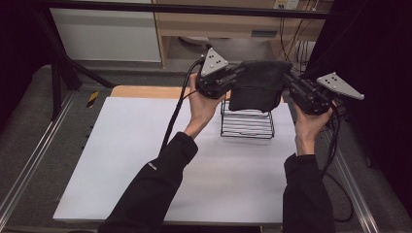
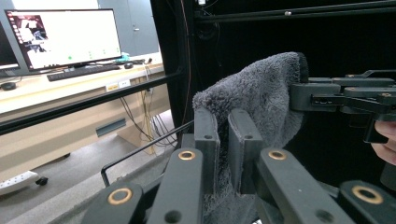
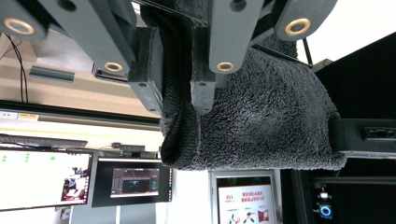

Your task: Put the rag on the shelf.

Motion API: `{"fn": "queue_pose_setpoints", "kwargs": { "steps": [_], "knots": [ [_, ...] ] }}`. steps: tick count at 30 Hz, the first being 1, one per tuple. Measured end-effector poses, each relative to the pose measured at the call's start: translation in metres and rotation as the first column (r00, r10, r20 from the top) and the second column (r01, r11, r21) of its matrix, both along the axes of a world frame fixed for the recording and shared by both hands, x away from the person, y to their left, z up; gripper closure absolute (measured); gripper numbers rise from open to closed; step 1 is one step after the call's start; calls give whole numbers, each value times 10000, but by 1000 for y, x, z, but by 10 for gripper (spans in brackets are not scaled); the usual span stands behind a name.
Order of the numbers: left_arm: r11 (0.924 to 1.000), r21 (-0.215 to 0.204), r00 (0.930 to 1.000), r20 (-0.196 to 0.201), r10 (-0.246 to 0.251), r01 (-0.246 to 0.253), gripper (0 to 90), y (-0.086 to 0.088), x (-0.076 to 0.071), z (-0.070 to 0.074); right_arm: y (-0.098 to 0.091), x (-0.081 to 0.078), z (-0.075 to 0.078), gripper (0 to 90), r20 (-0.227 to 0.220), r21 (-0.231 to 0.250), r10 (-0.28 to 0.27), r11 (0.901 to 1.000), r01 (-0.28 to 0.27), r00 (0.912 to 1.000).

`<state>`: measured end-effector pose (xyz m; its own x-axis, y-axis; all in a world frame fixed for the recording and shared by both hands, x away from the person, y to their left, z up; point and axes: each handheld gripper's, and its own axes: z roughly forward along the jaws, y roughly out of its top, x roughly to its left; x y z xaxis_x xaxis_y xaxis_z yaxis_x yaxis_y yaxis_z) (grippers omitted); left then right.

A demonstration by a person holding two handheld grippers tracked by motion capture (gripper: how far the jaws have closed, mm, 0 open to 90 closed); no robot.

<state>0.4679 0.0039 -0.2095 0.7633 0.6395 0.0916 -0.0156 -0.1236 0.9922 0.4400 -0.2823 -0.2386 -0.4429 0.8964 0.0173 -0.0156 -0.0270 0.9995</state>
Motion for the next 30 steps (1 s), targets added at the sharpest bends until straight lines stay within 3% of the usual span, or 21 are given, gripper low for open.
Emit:
{"fn": "queue_pose_setpoints", "kwargs": {
  "steps": [6,15,21,25,30],
  "knots": [
    [9999,91,9999,85,137,-137,829,-2,-1,-1,1,-3,-5,777,84,56,-109,9999,108,9999],
    [9986,-7,9984,-149,538,-538,830,-5,14,15,4,12,13,781,-77,-71,-329,9994,329,9994],
    [9986,-136,9987,24,513,-513,830,-2,14,25,6,17,26,780,158,-162,-321,9993,324,9994],
    [9997,-48,9996,163,232,-232,830,-1,4,20,4,8,22,779,403,-215,-163,9996,171,9991],
    [10000,-19,9997,243,-96,97,830,0,-15,-3,0,-10,-1,777,670,-94,-38,9999,44,9977]
  ]
}}
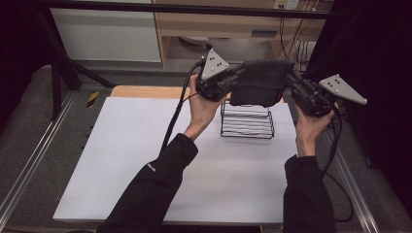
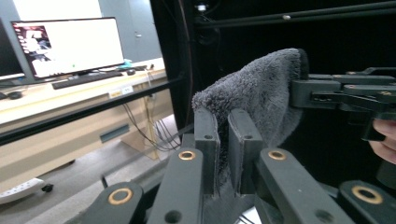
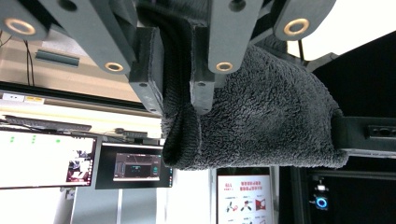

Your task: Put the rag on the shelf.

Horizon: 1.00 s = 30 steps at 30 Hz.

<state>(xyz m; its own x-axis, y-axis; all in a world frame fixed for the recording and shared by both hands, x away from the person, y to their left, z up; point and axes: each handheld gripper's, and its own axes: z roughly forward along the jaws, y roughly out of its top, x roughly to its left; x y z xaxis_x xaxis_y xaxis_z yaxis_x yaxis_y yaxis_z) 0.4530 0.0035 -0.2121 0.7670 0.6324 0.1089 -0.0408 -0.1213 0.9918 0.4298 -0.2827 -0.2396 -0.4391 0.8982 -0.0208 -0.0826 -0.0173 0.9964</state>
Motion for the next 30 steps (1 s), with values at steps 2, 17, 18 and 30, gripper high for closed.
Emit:
{"fn": "queue_pose_setpoints", "kwargs": {
  "steps": [2,17,18,30],
  "knots": [
    [10000,65,10000,-35,-68,69,829,-1,-4,-8,-1,-5,-10,777,-12,116,60,9999,-59,10000],
    [9980,602,9939,-1101,-113,180,818,0,-4,-38,-6,-8,-31,735,-1146,-128,350,9992,-367,9928],
    [9979,609,9924,-1222,-142,217,816,0,-3,-40,-6,-8,-32,727,-1227,-143,365,9992,-386,9918],
    [9924,1215,9824,-1865,48,182,768,1,-3,-53,-8,-15,-32,618,-2554,-552,332,9973,-489,9663]
  ]
}}
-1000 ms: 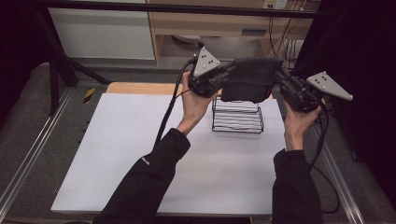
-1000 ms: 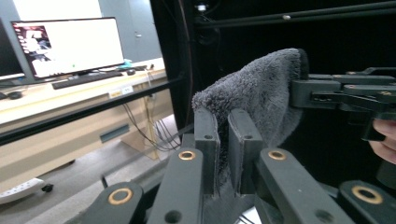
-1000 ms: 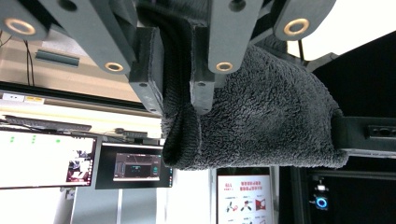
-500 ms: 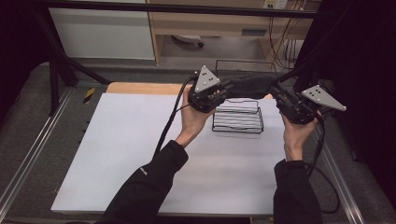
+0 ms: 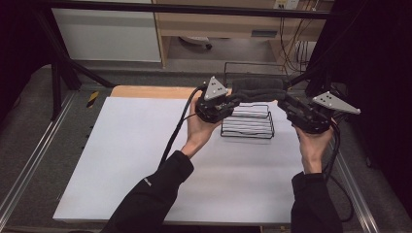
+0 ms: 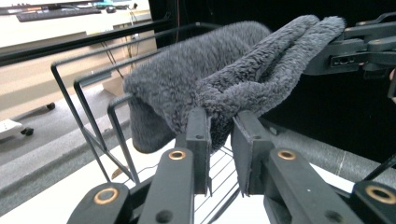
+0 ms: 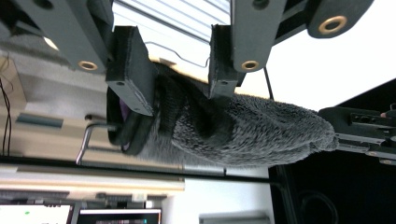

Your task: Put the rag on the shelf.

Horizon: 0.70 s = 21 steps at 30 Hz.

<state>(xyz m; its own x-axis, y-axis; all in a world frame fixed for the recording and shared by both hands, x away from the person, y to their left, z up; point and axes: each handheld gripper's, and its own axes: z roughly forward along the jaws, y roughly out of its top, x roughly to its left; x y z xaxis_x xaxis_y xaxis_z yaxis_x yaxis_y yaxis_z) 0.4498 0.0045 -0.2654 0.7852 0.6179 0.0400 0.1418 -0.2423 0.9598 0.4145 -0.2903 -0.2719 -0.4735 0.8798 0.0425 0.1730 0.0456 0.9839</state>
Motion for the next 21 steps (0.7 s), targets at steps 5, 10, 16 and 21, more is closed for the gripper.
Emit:
{"fn": "queue_pose_setpoints", "kwargs": {
  "steps": [5,10,16,21],
  "knots": [
    [9997,225,9991,-416,58,-49,725,1,2,-9,-1,0,-3,581,-677,-117,133,9998,-141,9976],
    [9989,469,9979,-643,115,-85,697,-1,3,-17,-1,0,-9,555,-1187,-262,140,9995,-173,9928],
    [9965,815,9953,-943,239,-162,625,-1,6,-30,-2,3,-24,493,-1436,-293,84,9995,-127,9896],
    [9945,1013,9921,-1193,386,-265,548,2,9,-42,-2,5,-39,407,-1408,-171,136,9997,-161,9899]
  ]
}}
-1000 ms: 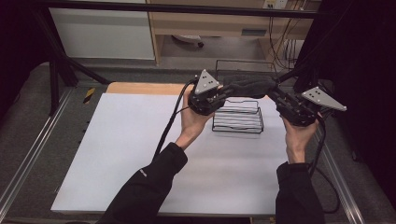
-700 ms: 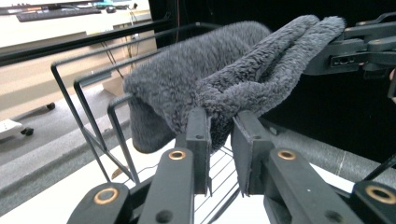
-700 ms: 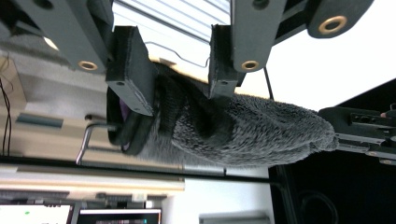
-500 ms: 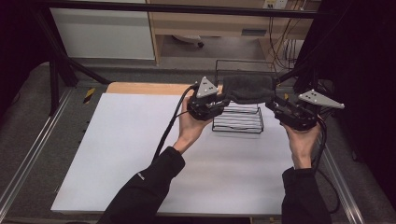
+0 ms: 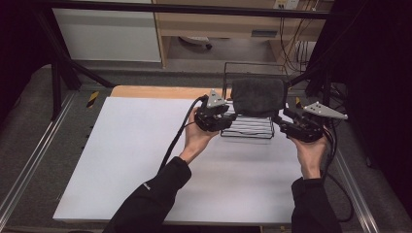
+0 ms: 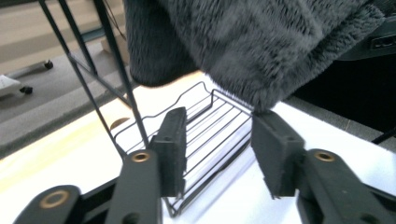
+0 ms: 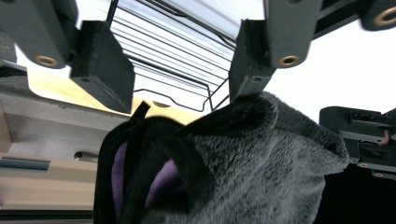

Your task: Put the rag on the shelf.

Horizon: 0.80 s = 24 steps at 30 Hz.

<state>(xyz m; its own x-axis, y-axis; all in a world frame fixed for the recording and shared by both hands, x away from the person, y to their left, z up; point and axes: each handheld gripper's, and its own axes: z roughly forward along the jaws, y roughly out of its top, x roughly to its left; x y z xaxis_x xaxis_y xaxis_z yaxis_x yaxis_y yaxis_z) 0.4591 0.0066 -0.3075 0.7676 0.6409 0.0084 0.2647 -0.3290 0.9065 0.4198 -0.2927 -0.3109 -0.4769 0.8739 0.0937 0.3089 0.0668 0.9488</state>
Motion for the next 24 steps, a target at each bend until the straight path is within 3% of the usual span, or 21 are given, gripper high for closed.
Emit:
{"fn": "queue_pose_setpoints", "kwargs": {
  "steps": [7,12,24],
  "knots": [
    [9996,267,9983,-568,96,-81,375,13,0,-13,2,0,-15,220,-187,186,250,9995,-246,9995],
    [9988,474,9967,-796,140,-103,274,31,-5,-18,9,-6,-15,112,-167,206,569,9982,-566,9982],
    [9975,604,9928,-1113,445,-379,106,105,-29,-36,37,-23,-17,18,-478,39,1514,9885,-1514,9873]
  ]
}}
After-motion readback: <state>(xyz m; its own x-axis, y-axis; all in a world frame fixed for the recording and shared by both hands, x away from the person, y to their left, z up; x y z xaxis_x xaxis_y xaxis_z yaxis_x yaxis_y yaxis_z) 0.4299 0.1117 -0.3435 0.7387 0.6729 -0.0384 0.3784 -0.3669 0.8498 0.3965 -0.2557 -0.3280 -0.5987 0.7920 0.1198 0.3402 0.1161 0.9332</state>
